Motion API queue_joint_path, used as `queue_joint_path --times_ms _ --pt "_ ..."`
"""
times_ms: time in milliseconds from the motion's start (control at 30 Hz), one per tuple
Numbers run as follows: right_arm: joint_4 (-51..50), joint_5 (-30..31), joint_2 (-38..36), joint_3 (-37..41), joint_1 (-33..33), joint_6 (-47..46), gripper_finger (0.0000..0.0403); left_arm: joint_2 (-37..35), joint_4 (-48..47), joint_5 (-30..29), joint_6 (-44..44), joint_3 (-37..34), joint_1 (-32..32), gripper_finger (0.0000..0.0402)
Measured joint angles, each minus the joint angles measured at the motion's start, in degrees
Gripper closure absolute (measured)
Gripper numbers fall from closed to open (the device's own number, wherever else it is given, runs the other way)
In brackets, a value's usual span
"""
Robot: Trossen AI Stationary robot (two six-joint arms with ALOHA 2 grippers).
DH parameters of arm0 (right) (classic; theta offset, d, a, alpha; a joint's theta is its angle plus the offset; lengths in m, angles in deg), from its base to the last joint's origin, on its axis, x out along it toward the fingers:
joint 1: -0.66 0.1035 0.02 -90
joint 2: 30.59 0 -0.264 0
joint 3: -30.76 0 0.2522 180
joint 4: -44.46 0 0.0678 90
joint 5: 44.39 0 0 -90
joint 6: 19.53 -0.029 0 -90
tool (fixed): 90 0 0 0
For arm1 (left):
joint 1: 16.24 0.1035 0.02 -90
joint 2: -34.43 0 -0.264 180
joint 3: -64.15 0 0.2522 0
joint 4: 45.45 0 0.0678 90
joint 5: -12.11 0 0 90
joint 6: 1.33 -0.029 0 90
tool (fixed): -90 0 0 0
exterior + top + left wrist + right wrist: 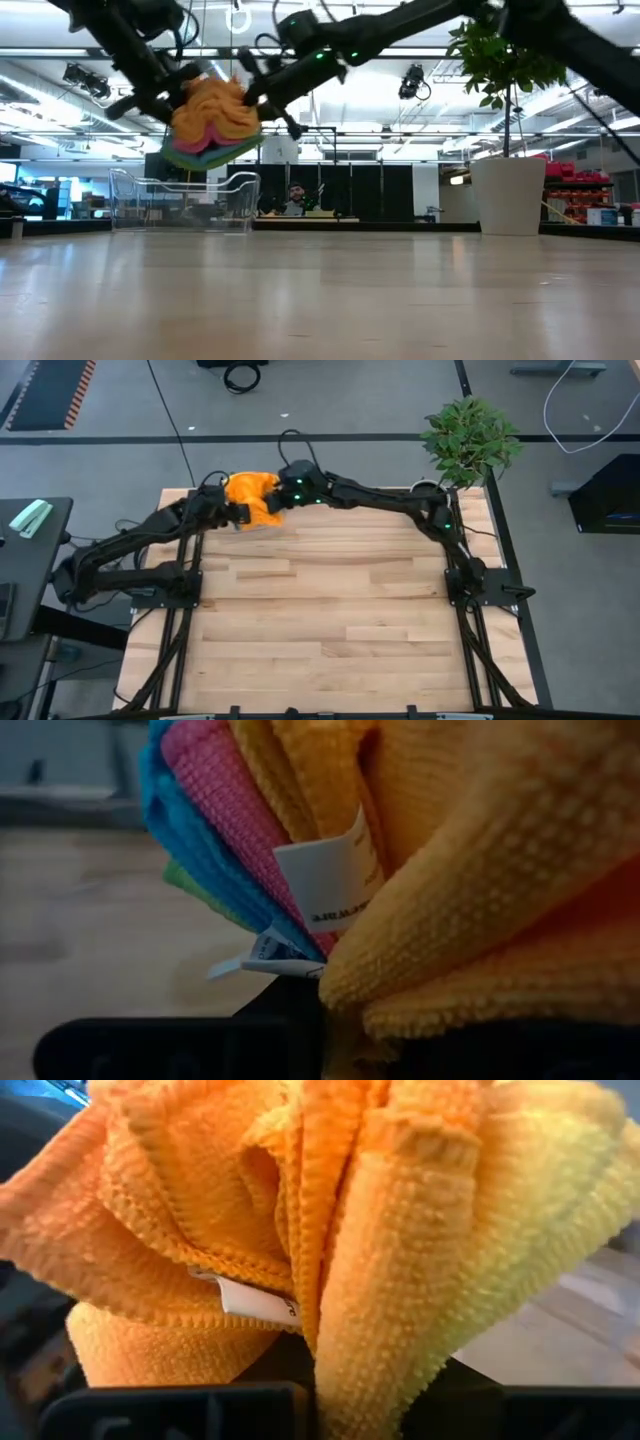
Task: Fold microfiber towels
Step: Put the folded and stacked towels into the transparent bin
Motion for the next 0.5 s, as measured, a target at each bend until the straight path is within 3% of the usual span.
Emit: queue_joint_path --times_ms 233,500 --pt "-2.7 -1.0 11.0 -14.1 0.2 -1.1 0.0344 0.3 -6.7 1.3 -5.5 0.0 7.6 0.0337" --pt "-4.1 -0.7 16.3 -17.6 -0.2 -2.0 0.0344 2.7 -9.6 3.5 -10.8 0.0 15.9 0.0337"
